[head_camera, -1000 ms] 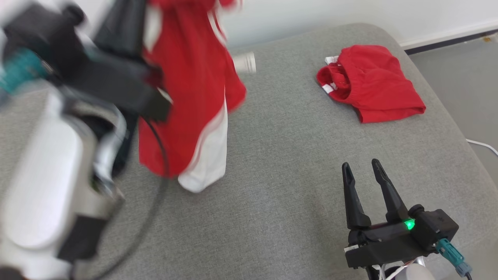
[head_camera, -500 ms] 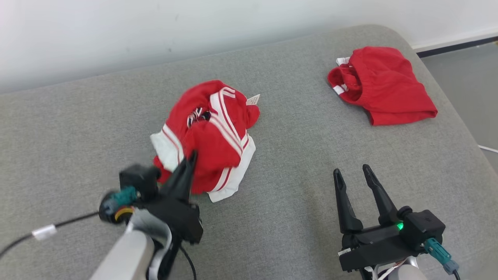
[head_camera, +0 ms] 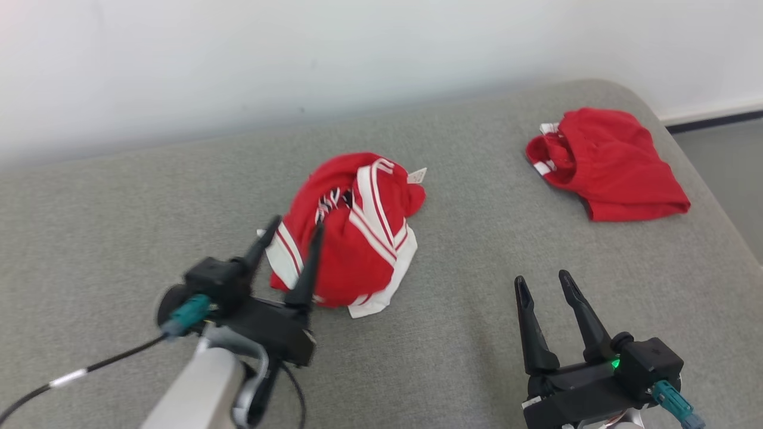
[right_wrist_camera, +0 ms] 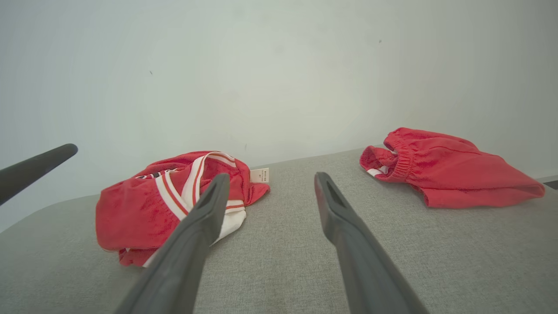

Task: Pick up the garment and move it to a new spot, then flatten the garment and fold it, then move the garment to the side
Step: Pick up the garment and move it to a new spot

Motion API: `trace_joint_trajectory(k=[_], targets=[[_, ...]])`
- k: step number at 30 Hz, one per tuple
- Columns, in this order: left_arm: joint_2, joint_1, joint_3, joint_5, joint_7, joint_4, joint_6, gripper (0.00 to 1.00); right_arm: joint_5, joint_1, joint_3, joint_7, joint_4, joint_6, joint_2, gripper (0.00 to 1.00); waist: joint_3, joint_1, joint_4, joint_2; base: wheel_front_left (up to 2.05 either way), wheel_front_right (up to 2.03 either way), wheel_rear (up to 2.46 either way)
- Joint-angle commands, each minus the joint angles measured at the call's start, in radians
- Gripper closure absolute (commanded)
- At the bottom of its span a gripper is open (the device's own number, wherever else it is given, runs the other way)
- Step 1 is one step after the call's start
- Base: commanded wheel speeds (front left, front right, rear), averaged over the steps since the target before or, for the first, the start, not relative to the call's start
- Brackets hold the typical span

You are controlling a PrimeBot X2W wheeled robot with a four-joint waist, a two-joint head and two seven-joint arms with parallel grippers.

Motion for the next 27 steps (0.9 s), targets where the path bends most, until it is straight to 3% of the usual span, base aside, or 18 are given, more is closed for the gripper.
trace_joint_trajectory(k=[1,5,11,18,19,27], targets=[[0.026,0.017,0.023,0.007,-0.012,-0.021,0.01,0.0,-0.007,0.015,-0.004,0.0,-0.007,-0.002,0.001,0.0,-0.039,0.0001,0.038,0.0,0.0,0.0,0.0],[0.08,0.082,0.09,0.043,-0.024,-0.087,0.049,0.0,-0.009,0.023,-0.021,0.0,-0.021,-0.002,0.001,0.0,-0.056,0.0001,0.058,0.0,0.0,0.0,0.0],[0.093,0.21,0.224,0.095,-0.025,-0.242,0.069,0.0,-0.014,0.033,-0.044,0.0,-0.037,-0.002,0.001,0.0,-0.055,0.0001,0.082,0.0,0.0,0.0,0.0],[0.024,0.405,0.394,0.223,-0.025,-0.368,0.066,0.0,-0.009,0.044,-0.075,0.0,-0.04,-0.002,0.001,0.0,-0.051,0.0001,0.119,0.0,0.0,0.0,0.0],[-0.007,0.447,0.426,0.263,-0.025,-0.382,0.072,0.0,-0.009,0.052,-0.079,0.0,-0.038,-0.002,0.001,0.0,-0.055,0.0001,0.129,0.0,0.0,0.0,0.0],[-0.084,0.548,0.544,0.35,-0.025,-0.399,0.05,0.0,-0.016,0.076,-0.106,0.0,-0.022,-0.002,0.001,0.0,-0.071,0.0001,0.153,0.0,0.0,0.0,0.0]])
